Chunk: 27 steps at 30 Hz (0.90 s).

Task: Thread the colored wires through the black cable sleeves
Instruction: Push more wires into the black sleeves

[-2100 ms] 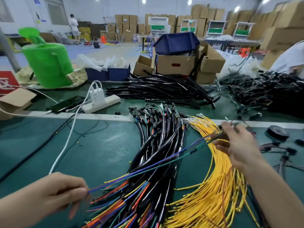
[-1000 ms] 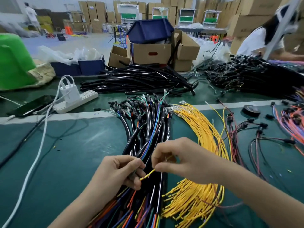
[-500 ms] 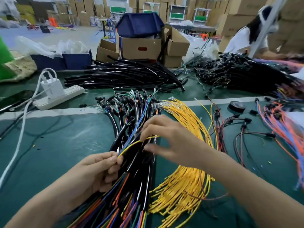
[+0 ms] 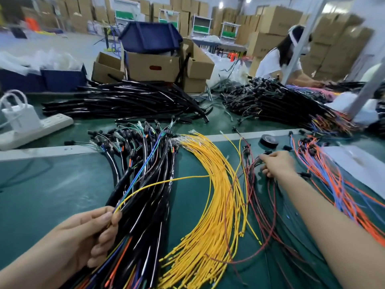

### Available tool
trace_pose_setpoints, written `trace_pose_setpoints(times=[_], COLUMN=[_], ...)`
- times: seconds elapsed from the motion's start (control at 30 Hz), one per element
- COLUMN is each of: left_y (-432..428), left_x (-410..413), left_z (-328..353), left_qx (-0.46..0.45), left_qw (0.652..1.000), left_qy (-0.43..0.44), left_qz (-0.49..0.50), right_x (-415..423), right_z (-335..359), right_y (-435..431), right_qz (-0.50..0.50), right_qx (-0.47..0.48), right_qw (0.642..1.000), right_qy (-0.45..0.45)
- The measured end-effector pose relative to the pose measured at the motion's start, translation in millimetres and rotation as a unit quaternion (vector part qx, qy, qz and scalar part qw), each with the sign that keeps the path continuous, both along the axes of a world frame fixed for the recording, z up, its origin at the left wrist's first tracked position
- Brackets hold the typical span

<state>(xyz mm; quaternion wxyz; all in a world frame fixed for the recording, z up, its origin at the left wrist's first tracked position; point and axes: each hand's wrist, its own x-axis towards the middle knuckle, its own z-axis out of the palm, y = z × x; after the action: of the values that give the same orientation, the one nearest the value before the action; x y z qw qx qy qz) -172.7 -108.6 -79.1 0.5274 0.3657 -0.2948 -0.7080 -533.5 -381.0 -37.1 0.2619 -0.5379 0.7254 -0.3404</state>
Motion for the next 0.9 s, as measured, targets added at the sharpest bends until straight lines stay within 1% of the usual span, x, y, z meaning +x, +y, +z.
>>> trace_pose_setpoints(times=[0.07, 0.1, 0.13, 0.17, 0.2, 0.23, 0.3, 0.33, 0.43, 0.53, 0.6, 0.67, 0.73, 0.77, 0.8, 0.83, 0.87, 0.9], left_y=[-3.8, -5.0, -8.1, -11.0, -12.4, -11.5, -9.6, -8.9, -8.3, -6.1, -8.0, -9.6, -10.2, -12.4, -12.9, -11.2, -8.2, -4.5], left_x=[1.0, 2.9, 5.1, 6.3, 3.9, 2.1, -0.1, -0.2, -6.1, -5.0, -5.1, -4.9, -1.6, -1.7, -3.5, -3.3, -4.0, -6.1], left_z=[0.7, -1.1, -2.8, -4.3, -1.5, -1.8, -5.0, -6.7, -5.0, -2.4, -1.3, -1.4, -1.5, 0.1, 3.6, 5.1, 7.4, 10.2], left_qx=[-0.009, -0.016, -0.027, -0.045, -0.058, -0.049, -0.029, -0.021, -0.011, 0.025, 0.016, 0.001, -0.024, -0.039, -0.033, -0.040, -0.029, -0.012], left_qw=[0.999, 0.999, 0.998, 0.994, 0.986, 0.979, 0.968, 0.967, 0.972, 0.977, 0.977, 0.975, 0.981, 0.977, 0.975, 0.985, 0.996, 1.000], left_qy=[0.013, 0.022, 0.032, 0.066, 0.121, 0.172, 0.233, 0.242, 0.223, 0.204, 0.203, 0.210, 0.190, 0.198, 0.196, 0.136, 0.061, 0.003], left_qz=[-0.027, -0.040, -0.054, -0.075, -0.098, -0.100, -0.083, -0.081, -0.076, -0.059, -0.064, -0.066, -0.039, -0.068, -0.104, -0.099, -0.051, -0.013], right_x=[3.8, 6.8, 9.5, 11.5, 13.4, 13.7, 11.4, 9.7, 5.8, 2.9, 2.4, 2.6, 5.9, 8.3, 12.9, 16.1, 19.0, 20.7], right_z=[10.9, 15.8, 19.8, 21.9, 22.1, 20.7, 14.5, 11.2, 3.9, -2.0, -1.2, 3.5, 16.4, 24.4, 33.0, 43.5, 57.8, 75.1], right_y=[-11.8, -17.1, -23.6, -30.1, -35.1, -38.7, -44.4, -47.3, -50.9, -49.1, -45.7, -44.2, -41.0, -38.5, -35.1, -33.4, -31.2, -27.8], right_qz=[-0.008, 0.001, 0.013, 0.020, 0.018, 0.013, 0.006, 0.004, -0.018, -0.036, -0.051, -0.070, -0.084, -0.077, -0.059, -0.039, -0.011, 0.013], right_qx=[-0.043, -0.046, -0.036, -0.013, 0.022, 0.063, 0.132, 0.144, 0.114, 0.062, 0.030, -0.004, -0.034, -0.041, -0.035, -0.036, -0.045, -0.073], right_qw=[0.994, 0.991, 0.990, 0.991, 0.991, 0.991, 0.989, 0.988, 0.993, 0.997, 0.995, 0.983, 0.955, 0.942, 0.932, 0.923, 0.915, 0.902], right_qy=[0.104, 0.128, 0.134, 0.132, 0.128, 0.115, 0.070, 0.055, 0.015, -0.040, -0.084, -0.173, -0.283, -0.323, -0.356, -0.381, -0.402, -0.425])
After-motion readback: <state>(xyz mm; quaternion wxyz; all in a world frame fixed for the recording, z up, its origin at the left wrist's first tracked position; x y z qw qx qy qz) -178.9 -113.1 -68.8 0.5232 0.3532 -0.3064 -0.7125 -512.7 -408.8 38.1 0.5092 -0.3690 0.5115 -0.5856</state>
